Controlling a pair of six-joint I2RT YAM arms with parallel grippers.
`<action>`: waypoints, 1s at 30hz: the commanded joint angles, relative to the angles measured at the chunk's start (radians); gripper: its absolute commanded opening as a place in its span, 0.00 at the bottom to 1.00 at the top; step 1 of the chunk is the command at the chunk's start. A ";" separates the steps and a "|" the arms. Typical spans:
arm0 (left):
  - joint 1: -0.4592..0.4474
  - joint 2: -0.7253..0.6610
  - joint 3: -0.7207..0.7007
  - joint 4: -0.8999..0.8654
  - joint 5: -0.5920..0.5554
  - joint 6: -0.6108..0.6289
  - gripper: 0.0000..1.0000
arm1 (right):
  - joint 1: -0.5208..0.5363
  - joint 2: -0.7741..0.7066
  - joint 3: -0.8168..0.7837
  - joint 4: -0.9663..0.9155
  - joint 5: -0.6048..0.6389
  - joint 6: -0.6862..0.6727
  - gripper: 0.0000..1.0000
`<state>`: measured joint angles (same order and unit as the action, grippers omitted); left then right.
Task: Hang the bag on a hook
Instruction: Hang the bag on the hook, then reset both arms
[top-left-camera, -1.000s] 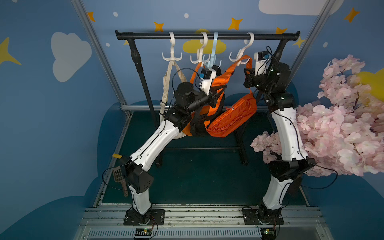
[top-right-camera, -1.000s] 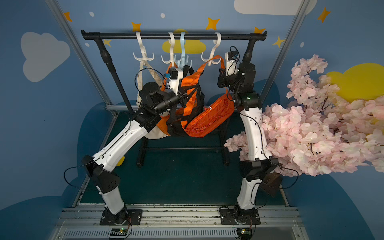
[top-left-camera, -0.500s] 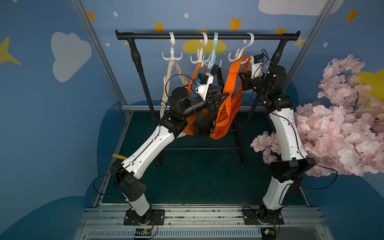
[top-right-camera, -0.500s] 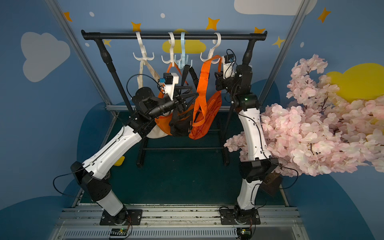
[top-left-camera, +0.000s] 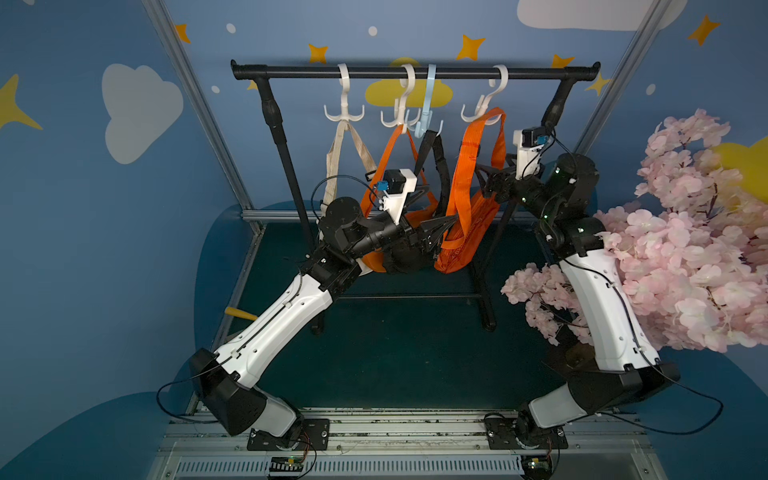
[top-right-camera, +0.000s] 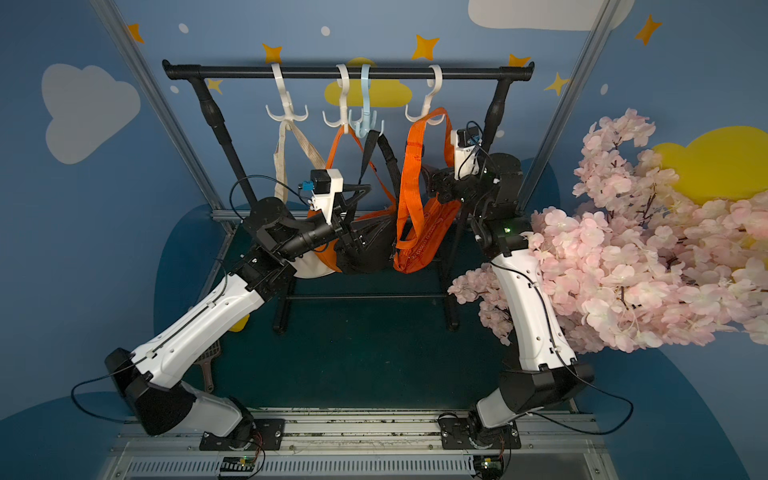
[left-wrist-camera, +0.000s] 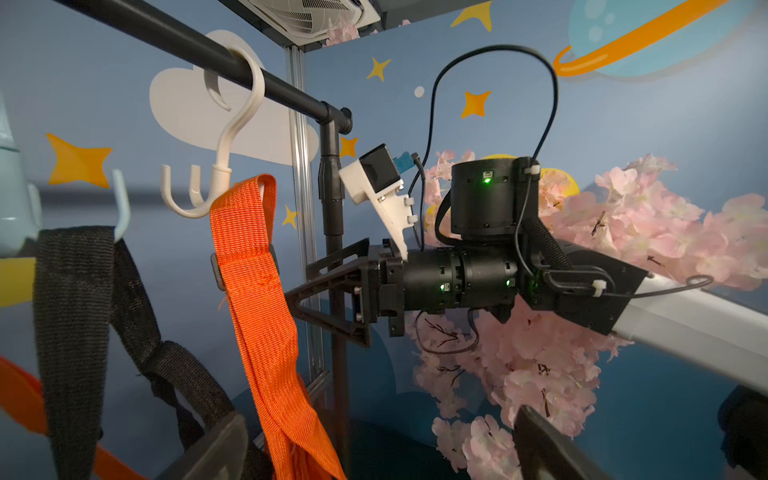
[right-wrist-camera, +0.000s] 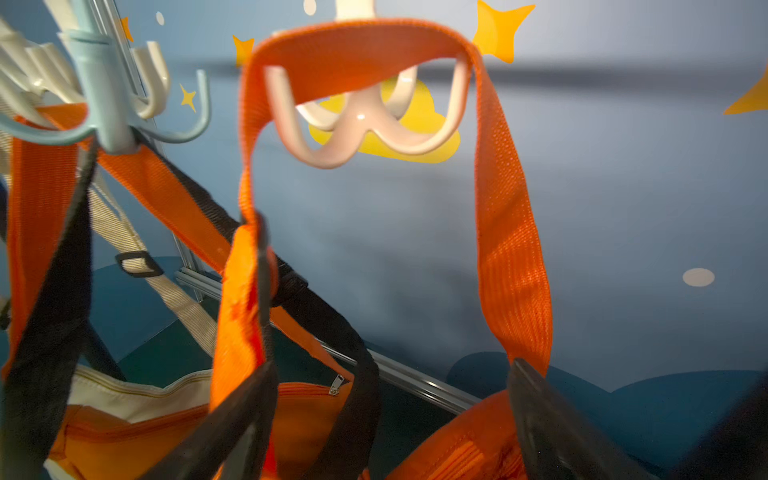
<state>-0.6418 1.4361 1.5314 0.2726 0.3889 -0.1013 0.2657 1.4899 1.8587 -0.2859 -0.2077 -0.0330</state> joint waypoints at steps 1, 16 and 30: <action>-0.001 -0.126 -0.097 0.014 -0.087 0.083 0.99 | 0.037 -0.086 -0.103 0.018 -0.010 -0.030 0.87; 0.022 -0.917 -0.811 -0.185 -0.786 0.283 1.00 | 0.319 -0.395 -0.932 0.167 0.151 0.024 0.87; 0.347 -0.757 -1.243 0.097 -0.780 0.114 1.00 | 0.055 -0.487 -1.371 0.471 0.538 0.076 0.88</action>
<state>-0.3286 0.6098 0.3290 0.2295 -0.4076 0.0566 0.3443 0.9802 0.5247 0.0799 0.2176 0.0227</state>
